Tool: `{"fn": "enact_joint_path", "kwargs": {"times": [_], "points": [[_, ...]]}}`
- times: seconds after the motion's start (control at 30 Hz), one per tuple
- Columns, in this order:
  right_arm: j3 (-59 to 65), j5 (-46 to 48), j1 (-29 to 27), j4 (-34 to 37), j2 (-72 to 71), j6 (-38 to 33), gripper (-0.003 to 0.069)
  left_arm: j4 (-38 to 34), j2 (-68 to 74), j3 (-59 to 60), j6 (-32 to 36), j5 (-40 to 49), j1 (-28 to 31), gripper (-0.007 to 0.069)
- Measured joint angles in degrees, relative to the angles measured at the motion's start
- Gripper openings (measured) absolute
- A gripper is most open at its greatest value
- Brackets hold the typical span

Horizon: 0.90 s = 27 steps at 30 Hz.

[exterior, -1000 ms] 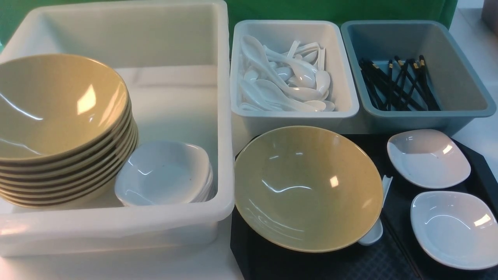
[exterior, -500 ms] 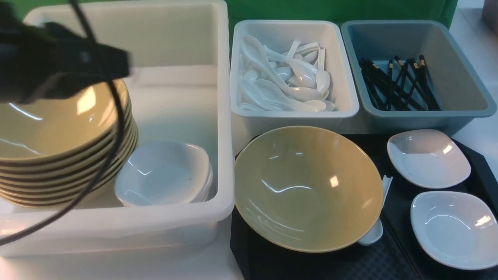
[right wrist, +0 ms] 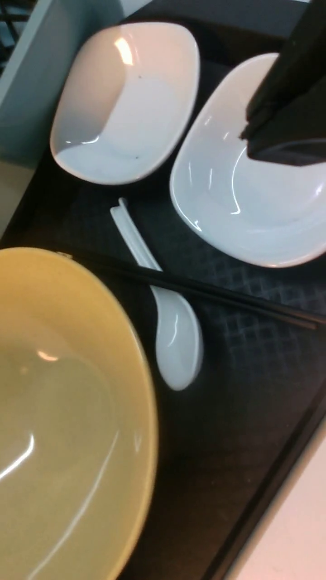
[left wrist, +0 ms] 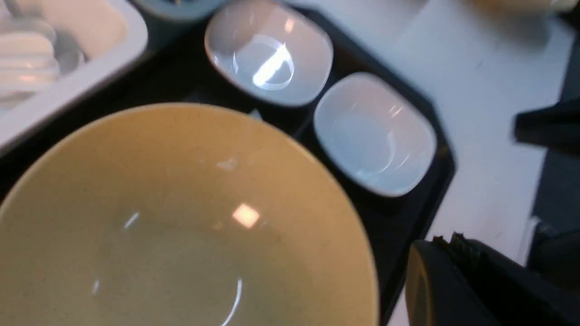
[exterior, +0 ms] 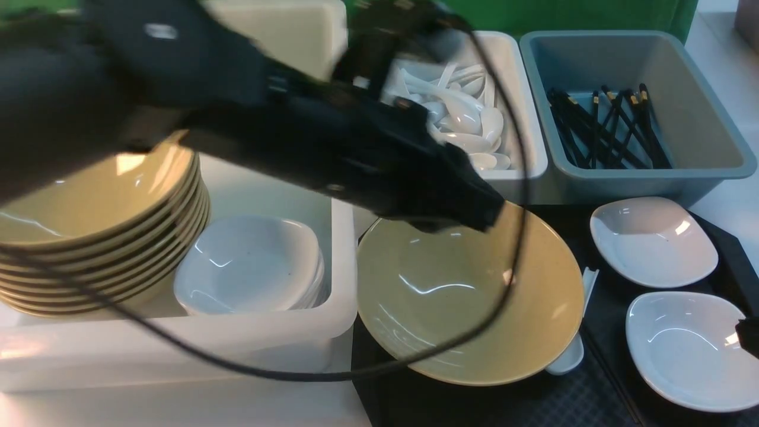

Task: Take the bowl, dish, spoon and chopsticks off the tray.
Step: Use the left arm to grab the yellow noodle bowl on the left

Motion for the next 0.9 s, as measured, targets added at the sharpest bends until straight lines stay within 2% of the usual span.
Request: {"fn": "enact_joint_path", "kwargs": {"times": [0.2, 0.3, 0.4, 0.47, 0.6, 0.73, 0.77, 0.9], "points": [[0.0, -1.57, 0.0, 0.0, 0.12, 0.0, 0.0045, 21.0, 15.6, -14.97, -13.48, 7.18, -6.44, -0.0011], [0.0, -1.58, 0.0, 0.04, 0.11, 0.0, 0.0047, 27.45, 21.82, -20.37, -16.09, 9.46, -8.1, -0.0011], [0.0, -1.58, 0.0, 0.04, 0.11, 0.0, 0.0048, 29.42, 27.19, -24.4, -16.87, 10.46, -9.05, -0.0011], [0.0, -1.58, 0.0, 0.04, 0.11, 0.0, 0.0048, 29.36, 29.21, -25.78, -16.99, 10.55, -9.33, -0.001], [0.0, -1.58, 0.0, 0.04, 0.11, 0.0, 0.0052, 24.85, 32.96, -27.74, -17.01, 9.31, -9.85, -0.001], [0.0, -1.58, 0.0, 0.04, 0.11, 0.0, 0.0055, 18.08, 33.88, -27.79, -17.01, 7.86, -9.89, -0.0008], [0.0, -1.58, 0.0, 0.04, 0.11, 0.0, 0.0056, 14.47, 34.0, -27.79, -16.62, 7.16, -9.89, -0.0008], [0.05, -1.81, 0.0, 0.04, 0.11, 0.0, 0.0057, 7.51, 34.05, -29.25, -12.87, 6.59, -9.89, -0.0008]]}}
